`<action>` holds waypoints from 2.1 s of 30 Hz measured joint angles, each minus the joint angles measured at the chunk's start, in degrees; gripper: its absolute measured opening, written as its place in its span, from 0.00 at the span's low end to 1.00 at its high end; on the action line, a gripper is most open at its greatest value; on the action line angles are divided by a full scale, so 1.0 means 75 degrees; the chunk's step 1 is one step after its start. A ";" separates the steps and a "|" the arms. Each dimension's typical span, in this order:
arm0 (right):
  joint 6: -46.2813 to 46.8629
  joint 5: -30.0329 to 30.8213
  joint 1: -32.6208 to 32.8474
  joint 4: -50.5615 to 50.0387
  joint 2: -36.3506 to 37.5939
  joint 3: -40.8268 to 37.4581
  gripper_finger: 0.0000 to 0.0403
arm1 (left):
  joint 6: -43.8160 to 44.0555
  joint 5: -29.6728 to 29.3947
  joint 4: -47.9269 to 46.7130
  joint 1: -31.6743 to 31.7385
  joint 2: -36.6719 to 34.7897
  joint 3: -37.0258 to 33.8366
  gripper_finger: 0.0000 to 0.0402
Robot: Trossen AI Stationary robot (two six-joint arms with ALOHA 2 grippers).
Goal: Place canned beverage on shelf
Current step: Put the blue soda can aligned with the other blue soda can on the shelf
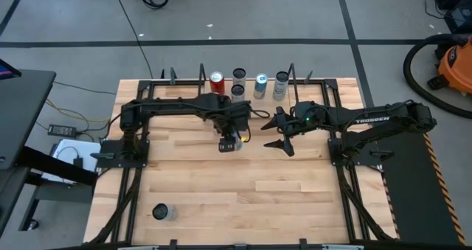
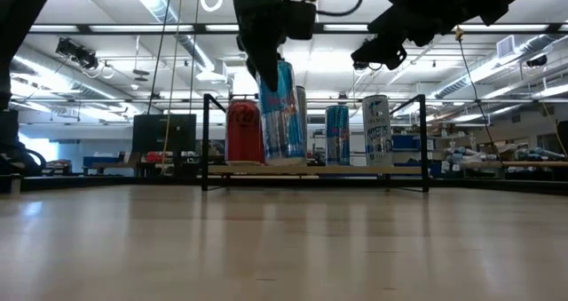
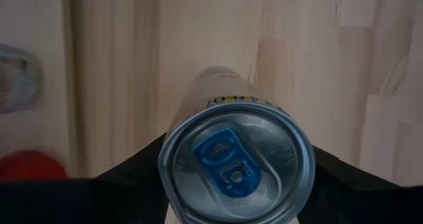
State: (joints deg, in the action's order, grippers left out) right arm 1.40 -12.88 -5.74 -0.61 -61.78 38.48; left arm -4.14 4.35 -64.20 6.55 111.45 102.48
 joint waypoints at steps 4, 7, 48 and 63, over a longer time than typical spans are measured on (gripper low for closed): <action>-0.0005 -0.0003 0.0000 -0.0018 0.0000 0.0000 0.83 | 0.0000 0.0057 -0.0039 0.0009 0.0186 -0.0006 0.60; -0.0007 -0.0002 0.0000 -0.0044 0.0000 0.0000 0.83 | 0.0003 0.0071 0.0020 0.0010 0.0290 -0.0006 0.60; -0.0008 -0.0009 0.0000 -0.0206 0.0000 0.0000 0.83 | -0.0347 0.0132 -0.0451 0.0164 0.0832 -0.0014 0.68; -0.0148 -0.0009 0.0000 -0.0200 0.0000 0.0000 0.83 | -0.0079 0.0167 -0.0449 0.0111 0.0787 -0.0017 0.68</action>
State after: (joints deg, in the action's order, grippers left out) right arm 0.30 -12.95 -5.74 -2.11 -61.78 38.48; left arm -4.73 5.60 -67.57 7.38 117.35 102.35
